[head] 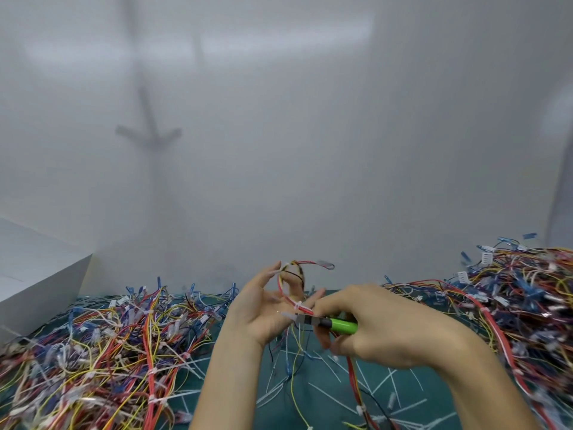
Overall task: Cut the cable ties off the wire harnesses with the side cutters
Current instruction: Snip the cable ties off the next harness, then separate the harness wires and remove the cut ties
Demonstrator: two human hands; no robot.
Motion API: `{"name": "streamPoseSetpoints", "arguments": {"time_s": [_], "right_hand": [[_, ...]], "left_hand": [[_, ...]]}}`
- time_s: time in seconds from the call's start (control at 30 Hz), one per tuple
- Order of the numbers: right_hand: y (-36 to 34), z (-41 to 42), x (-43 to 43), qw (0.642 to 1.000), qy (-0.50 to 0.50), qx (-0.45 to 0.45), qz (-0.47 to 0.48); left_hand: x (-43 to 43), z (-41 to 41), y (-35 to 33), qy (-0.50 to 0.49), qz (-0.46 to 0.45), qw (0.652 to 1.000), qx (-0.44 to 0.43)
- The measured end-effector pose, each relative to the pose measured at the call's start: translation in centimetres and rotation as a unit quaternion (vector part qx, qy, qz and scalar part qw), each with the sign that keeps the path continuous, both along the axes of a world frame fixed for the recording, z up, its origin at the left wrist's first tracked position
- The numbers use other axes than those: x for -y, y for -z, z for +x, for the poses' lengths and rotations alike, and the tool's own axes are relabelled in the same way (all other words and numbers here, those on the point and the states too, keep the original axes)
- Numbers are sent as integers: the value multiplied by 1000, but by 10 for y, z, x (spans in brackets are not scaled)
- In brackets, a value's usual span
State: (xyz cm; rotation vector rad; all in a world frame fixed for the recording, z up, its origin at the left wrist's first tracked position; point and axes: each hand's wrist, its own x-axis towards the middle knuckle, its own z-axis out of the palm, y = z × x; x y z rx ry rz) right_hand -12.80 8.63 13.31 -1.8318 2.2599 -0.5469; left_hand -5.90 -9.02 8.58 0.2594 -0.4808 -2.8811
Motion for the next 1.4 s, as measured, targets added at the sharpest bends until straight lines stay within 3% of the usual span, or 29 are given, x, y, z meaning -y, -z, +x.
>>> {"name": "streamPoseSetpoints", "arguments": {"time_s": [0.17,0.33,0.43,0.53,0.6,0.73,0.97,1.27,1.33,1.4], "right_hand": [[-3,1,-2,999,32,-10,10],[-7,-6,-8,993,69,62,-72],[1,-21,-4,974,166,93,-126],[26,-42,6,954,288,49,-66],[51,-59,14,941,337,11,-10],[95,-74,27,914,401,-11,68],[146,-72,45,904,387,-83,159],[150,-70,44,895,390,-130,173],[135,-67,43,905,388,-112,136],[110,-66,41,924,381,-40,-1]], "left_hand": [[7,1,7,28,-26,999,27],[1,2,0,-39,-196,974,107],[0,5,-3,-99,-345,916,178],[2,6,-1,-192,-458,838,227],[5,8,-1,-220,-493,809,234],[14,15,-5,-226,-526,793,207],[7,26,-22,-244,-617,736,133],[-15,36,-44,-272,-761,589,16],[-17,37,-45,-254,-791,557,20],[-19,38,-47,-233,-816,529,33]]}}
